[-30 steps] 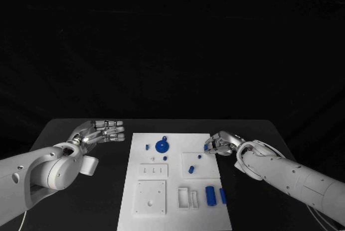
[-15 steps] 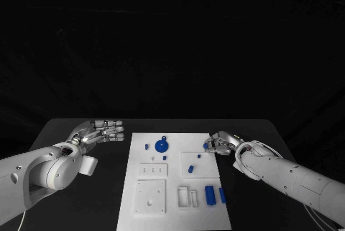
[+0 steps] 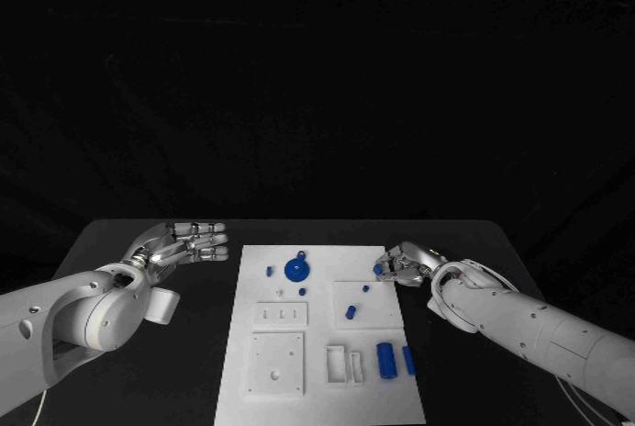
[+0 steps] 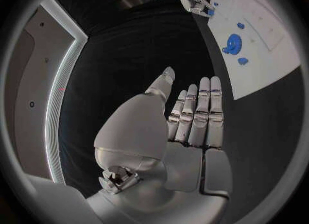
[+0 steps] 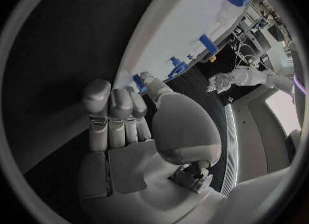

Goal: Assemble the parts on the task board

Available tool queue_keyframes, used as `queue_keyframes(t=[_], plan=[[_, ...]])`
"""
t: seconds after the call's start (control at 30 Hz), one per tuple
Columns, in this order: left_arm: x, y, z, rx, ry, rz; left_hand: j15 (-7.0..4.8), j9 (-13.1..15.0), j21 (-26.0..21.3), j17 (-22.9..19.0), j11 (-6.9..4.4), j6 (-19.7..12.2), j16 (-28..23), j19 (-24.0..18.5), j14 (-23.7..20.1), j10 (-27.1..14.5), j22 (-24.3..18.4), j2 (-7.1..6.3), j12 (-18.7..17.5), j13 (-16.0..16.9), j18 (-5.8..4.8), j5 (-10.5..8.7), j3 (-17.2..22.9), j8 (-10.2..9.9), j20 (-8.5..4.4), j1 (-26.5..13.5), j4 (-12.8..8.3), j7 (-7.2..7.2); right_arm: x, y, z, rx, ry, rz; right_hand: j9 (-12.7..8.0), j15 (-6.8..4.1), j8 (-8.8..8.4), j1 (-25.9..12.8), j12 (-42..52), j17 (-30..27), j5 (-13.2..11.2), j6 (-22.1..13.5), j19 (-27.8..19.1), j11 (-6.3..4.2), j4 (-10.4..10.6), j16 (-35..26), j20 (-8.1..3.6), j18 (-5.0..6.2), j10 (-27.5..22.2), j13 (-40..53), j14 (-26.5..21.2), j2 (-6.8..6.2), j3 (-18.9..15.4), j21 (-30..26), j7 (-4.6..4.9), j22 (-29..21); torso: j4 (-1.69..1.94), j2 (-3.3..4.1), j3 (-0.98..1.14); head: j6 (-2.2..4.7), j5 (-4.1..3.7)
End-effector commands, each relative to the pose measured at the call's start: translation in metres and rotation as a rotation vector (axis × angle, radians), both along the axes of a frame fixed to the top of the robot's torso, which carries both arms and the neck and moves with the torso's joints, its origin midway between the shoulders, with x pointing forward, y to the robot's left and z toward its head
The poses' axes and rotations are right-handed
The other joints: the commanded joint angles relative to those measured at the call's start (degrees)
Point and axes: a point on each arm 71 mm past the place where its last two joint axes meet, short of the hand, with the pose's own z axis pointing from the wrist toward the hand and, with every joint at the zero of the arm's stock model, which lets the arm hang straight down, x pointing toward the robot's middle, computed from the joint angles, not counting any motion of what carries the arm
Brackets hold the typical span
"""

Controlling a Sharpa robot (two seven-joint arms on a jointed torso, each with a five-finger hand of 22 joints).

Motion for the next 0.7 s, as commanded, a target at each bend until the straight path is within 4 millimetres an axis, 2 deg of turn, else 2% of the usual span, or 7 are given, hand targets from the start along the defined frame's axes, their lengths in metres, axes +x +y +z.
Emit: queue_keyframes(t=[0.03,0.27,0.5,0.7], plan=[[-0.0005,-0.0026,0.0005,-0.002,-0.004,-0.021,-0.09,-0.1,0.1,0.0,0.08,-0.5,-0.3,-0.2,-0.4,-0.4,0.0,0.00,-0.1,0.1,-0.13,-0.11,-0.2,0.0,0.03,0.5,-0.2,-0.06,-0.0005,0.0012,-0.0012,0.004,0.006,0.003,0.1,-0.38,-0.12,-0.2,0.2,0.0,0.1,0.1,3.4,-0.32,-0.1,0.1,-0.32,-0.44,0.1,0.0,0.0,-0.07,-0.4,0.2,-0.12,5.6,0.03,0.00,-0.05,-0.11,0.00],[-0.0002,-0.0024,0.0003,-0.001,-0.003,-0.021,-0.09,-0.1,0.1,0.0,0.08,-0.5,-0.3,-0.2,-0.4,-0.4,0.0,0.00,-0.1,0.1,-0.13,-0.11,-0.2,0.0,0.03,0.5,-0.2,-0.06,-0.0005,-0.0008,-0.0014,0.003,0.006,0.000,0.1,-0.44,-0.14,0.8,0.1,0.1,-0.1,-0.2,3.4,-0.42,-0.7,0.1,-0.35,-0.46,0.1,0.0,-0.1,0.20,-0.1,0.3,-0.13,5.6,0.02,0.03,-0.05,-0.19,0.00],[0.0000,-0.0028,-0.0007,-0.001,0.000,-0.022,-0.08,-0.1,0.1,0.0,0.10,-0.8,-0.3,-0.2,-0.4,-0.5,0.0,-0.03,-0.1,0.1,-0.13,-0.15,-0.2,0.0,0.04,0.6,-0.2,-0.05,-0.0005,-0.0016,-0.0020,0.001,0.010,0.000,0.1,-0.74,-0.12,0.6,0.0,0.1,0.0,-0.6,3.3,-0.80,-2.6,0.0,-0.66,-0.69,0.0,0.0,0.0,0.50,3.3,0.2,-0.34,5.6,0.02,0.02,-0.03,-0.29,-0.01],[0.0001,-0.0029,-0.0013,-0.001,0.003,-0.023,-0.08,-0.1,0.1,0.0,0.11,-1.2,-0.3,-0.2,-0.4,-0.6,-0.1,-0.01,-0.1,0.1,-0.13,-0.16,-0.2,0.0,0.04,0.6,-0.2,-0.02,-0.0005,-0.0011,-0.0026,0.000,0.018,0.005,0.0,-1.00,-0.16,0.8,-0.2,0.1,0.3,-1.5,3.3,-1.17,-3.1,-0.2,-0.85,-0.79,0.0,0.0,-0.1,0.26,4.1,0.2,-0.64,5.6,0.01,-0.03,-0.01,-0.38,0.02]])
